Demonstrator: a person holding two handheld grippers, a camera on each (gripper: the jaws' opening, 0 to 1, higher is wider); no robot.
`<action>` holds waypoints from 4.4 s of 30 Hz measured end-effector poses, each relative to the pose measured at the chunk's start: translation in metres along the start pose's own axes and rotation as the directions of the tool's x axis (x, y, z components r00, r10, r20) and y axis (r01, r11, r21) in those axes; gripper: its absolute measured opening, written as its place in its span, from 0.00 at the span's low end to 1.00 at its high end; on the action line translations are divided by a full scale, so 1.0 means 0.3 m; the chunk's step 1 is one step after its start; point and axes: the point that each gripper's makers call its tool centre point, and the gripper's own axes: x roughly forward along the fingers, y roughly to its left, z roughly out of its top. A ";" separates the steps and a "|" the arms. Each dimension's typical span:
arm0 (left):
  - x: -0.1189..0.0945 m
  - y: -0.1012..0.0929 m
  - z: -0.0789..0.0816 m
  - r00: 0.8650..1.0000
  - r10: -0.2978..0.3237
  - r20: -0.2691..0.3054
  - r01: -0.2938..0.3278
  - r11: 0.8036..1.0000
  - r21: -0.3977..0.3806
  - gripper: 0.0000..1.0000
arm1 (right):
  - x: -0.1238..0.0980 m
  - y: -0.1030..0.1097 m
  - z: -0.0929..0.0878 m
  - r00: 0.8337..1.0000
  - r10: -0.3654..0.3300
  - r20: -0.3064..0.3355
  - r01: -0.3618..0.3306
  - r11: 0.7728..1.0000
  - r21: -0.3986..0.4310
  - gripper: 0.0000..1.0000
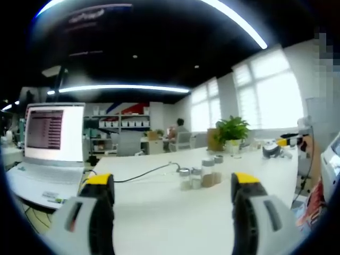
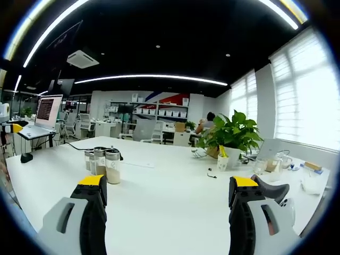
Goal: Rotate the seasoning bottle until the label or dispensing opening points toward the visible target arrow and the bottle remains upright within the marked orientation range
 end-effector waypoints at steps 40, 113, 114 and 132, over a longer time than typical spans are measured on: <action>-0.009 0.014 -0.010 0.999 0.043 -0.010 -0.043 0.999 -0.005 0.94 | 0.393 0.301 0.265 0.894 0.437 0.100 -0.437 0.899 -0.020 0.99; 0.024 -0.017 -0.045 0.998 -0.004 -0.059 0.002 0.999 -0.032 0.89 | 0.792 0.796 -0.245 0.371 0.927 0.063 -0.928 0.372 -0.018 0.43; 0.025 -0.018 -0.046 0.998 -0.005 -0.059 0.003 0.999 -0.033 0.88 | 0.790 0.796 -0.245 0.372 0.926 0.058 -0.927 0.374 -0.020 0.43; 0.029 0.003 -0.053 0.998 0.007 -0.065 -0.010 0.999 -0.048 0.87 | 0.773 0.790 -0.243 0.366 0.926 0.095 -0.930 0.368 -0.001 0.42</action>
